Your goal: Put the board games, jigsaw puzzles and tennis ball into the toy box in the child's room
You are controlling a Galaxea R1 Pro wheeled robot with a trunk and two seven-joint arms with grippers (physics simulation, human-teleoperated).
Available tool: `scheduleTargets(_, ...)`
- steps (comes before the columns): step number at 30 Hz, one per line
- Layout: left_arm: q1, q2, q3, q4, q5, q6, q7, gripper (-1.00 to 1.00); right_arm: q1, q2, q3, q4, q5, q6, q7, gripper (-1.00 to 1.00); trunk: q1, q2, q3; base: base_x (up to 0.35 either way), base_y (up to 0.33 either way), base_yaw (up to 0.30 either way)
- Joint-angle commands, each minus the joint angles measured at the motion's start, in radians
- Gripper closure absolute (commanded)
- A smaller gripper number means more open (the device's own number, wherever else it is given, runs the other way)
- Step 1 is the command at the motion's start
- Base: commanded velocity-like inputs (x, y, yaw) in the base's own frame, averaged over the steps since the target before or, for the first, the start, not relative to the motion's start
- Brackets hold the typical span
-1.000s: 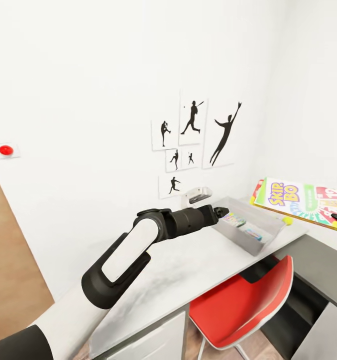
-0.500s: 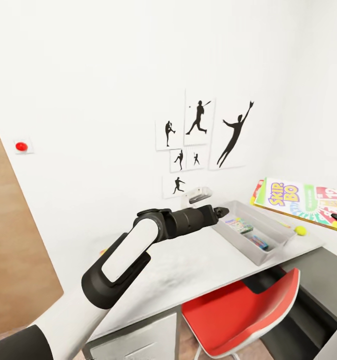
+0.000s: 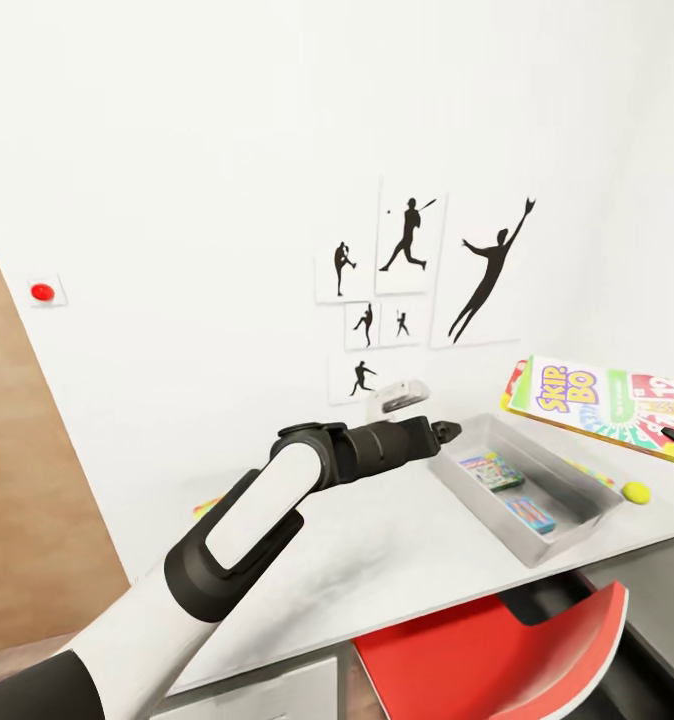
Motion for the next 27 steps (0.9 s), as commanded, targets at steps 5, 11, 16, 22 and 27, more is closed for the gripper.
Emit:
scheduleTargets(5,-0.001,0.0,-0.002,0.0,0.007,0.001,0.008,-1.0,-0.001,0.0,-0.001,0.001,-0.005,0.007,0.001,1.0,0.001,-0.001,-0.001,0.27,-0.179,0.021)
scheduleTargets(11,-0.001,0.0,-0.003,0.001,0.007,0.001,0.009,-1.0,-0.001,0.001,-0.001,0.001,-0.005,0.006,0.001,1.0,0.001,-0.001,-0.001,0.277,-0.181,0.007)
scheduleTargets(16,-0.001,-0.001,-0.004,0.001,0.007,0.001,0.007,-1.0,-0.001,0.001,-0.002,0.001,-0.005,0.006,0.001,1.0,0.001,-0.001,-0.001,0.274,-0.194,0.002)
scheduleTargets(22,-0.001,0.0,-0.004,0.001,0.008,0.001,-0.002,-1.0,-0.001,0.001,-0.002,0.002,-0.005,0.006,0.001,1.0,0.001,-0.001,-0.001,0.22,-0.183,0.001)
scheduleTargets(27,0.0,0.0,-0.004,0.001,0.009,0.001,-0.003,-1.0,-0.001,0.001,-0.002,0.001,-0.005,0.006,0.0,1.0,0.001,-0.001,0.0,0.084,-0.07,-0.031)
